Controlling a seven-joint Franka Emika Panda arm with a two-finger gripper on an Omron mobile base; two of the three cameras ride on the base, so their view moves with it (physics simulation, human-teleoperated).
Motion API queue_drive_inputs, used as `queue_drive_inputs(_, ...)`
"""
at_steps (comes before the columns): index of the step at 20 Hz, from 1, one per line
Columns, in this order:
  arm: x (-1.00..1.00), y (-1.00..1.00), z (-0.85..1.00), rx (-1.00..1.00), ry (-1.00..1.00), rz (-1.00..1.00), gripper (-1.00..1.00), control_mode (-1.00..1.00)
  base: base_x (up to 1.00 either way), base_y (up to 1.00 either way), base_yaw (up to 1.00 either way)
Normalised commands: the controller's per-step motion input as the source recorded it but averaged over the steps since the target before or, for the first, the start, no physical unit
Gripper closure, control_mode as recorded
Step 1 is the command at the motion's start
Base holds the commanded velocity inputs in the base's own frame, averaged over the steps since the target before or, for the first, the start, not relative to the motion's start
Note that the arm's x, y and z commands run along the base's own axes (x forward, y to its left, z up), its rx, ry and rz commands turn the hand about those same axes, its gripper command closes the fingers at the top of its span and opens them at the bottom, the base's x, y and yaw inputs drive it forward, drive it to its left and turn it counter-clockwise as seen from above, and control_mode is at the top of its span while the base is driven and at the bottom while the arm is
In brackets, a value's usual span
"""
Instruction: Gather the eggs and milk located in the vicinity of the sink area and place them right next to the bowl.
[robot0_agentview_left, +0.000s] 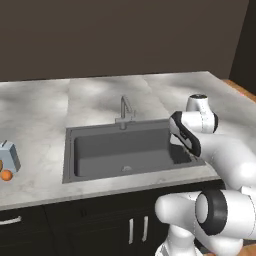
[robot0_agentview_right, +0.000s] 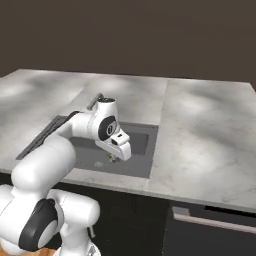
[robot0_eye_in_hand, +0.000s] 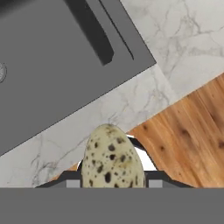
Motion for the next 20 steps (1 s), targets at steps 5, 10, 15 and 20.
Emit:
queue_drive_inputs(5,0.0,0.0,0.0,0.0,0.0,0.0,1.0,1.0,0.0,1.0,-0.08)
queue_drive_inputs(10,0.0,0.0,0.0,0.0,0.0,0.0,1.0,1.0,-0.01,1.0,-0.07)
queue_drive_inputs(15,0.0,0.0,0.0,0.0,0.0,0.0,1.0,1.0,-0.05,0.94,-0.04)
queue_drive_inputs(20,0.0,0.0,0.0,0.0,0.0,0.0,1.0,1.0,-0.06,0.9,-0.02)
